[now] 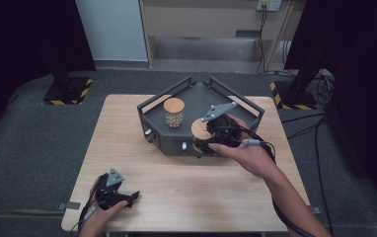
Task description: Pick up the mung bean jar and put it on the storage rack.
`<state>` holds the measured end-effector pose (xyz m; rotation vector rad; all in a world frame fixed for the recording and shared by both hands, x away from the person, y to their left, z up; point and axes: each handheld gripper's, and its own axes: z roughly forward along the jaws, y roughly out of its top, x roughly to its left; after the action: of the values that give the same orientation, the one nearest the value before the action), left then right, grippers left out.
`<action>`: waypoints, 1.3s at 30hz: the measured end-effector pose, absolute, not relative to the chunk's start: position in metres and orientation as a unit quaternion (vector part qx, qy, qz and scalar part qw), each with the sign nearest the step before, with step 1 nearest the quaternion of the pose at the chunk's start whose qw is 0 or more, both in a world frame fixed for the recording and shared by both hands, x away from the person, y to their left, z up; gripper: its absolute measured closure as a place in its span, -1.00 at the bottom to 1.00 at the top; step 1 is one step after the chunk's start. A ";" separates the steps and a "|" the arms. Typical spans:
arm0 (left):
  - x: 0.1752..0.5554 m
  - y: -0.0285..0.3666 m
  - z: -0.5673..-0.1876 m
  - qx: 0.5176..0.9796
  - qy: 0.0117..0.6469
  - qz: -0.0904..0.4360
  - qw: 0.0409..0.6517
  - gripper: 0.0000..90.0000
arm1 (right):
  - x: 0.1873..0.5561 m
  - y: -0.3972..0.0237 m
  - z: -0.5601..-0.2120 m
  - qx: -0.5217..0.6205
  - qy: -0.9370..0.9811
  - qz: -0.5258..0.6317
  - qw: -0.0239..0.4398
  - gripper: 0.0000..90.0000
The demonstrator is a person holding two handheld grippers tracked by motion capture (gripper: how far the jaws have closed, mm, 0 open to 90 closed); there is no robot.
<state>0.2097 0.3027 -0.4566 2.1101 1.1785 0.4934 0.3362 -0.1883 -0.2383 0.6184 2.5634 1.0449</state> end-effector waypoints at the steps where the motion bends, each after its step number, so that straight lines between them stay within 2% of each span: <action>1: 0.210 0.303 -0.456 0.807 0.451 0.189 0.331 -1.00 | 0.336 -0.188 -0.238 0.216 0.893 0.363 0.152 -0.43; 17: 0.210 0.303 -0.456 0.807 0.451 0.189 0.331 -1.00 | 0.346 -0.191 -0.227 0.224 0.891 0.363 0.156 -0.43; 39: 0.210 0.303 -0.457 0.807 0.451 0.189 0.331 -1.00 | 0.374 -0.181 -0.232 0.243 0.887 0.358 0.161 -0.43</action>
<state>0.2097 0.3027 -0.4565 2.1107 1.1785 0.4934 0.3735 -0.1813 -0.2322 0.6931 2.5341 1.0214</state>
